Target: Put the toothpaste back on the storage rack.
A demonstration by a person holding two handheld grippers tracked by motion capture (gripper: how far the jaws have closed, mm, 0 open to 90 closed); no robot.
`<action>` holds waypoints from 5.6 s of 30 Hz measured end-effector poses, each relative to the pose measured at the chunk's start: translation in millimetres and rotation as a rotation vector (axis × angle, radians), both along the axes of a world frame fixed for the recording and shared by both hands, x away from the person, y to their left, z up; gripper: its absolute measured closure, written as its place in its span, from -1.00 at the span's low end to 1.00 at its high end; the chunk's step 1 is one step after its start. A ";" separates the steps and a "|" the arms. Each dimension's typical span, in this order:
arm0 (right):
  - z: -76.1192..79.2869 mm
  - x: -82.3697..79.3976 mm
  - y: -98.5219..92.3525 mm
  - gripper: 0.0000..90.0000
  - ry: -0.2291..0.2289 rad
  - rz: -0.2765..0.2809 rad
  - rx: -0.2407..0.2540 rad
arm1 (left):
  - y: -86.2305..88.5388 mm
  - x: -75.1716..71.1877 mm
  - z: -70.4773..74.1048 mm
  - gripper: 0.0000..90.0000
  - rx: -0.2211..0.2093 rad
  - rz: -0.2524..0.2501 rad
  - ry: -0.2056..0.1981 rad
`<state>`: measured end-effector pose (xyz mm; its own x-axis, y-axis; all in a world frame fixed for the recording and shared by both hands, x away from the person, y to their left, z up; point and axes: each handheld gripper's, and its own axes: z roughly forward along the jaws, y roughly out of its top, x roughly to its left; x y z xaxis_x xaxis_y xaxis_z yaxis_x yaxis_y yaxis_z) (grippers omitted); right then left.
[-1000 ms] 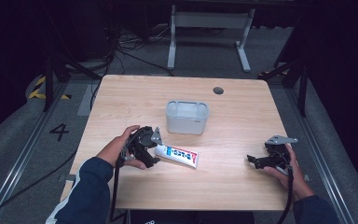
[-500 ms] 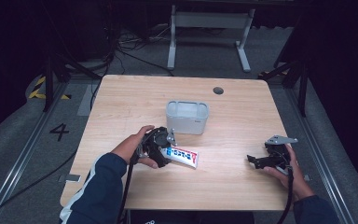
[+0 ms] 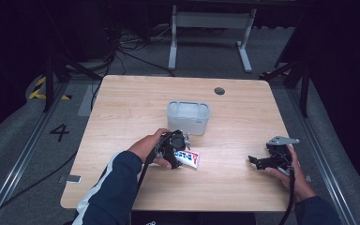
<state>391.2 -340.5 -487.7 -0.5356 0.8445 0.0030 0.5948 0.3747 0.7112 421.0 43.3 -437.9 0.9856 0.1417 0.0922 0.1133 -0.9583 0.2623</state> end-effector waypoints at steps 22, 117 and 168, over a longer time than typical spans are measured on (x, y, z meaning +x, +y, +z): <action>0.0 0.1 0.0 -0.99 0.000 0.001 0.000 | -13.6 8.5 -5.0 -0.12 0.012 -0.042 0.072; -0.1 -0.2 -0.1 -0.99 0.000 0.010 -0.001 | 44.8 18.5 110.7 0.40 -0.782 0.296 -0.261; -0.1 -0.3 -0.2 -0.99 0.000 0.012 -0.001 | 16.9 67.6 86.4 0.41 -0.965 0.414 -0.330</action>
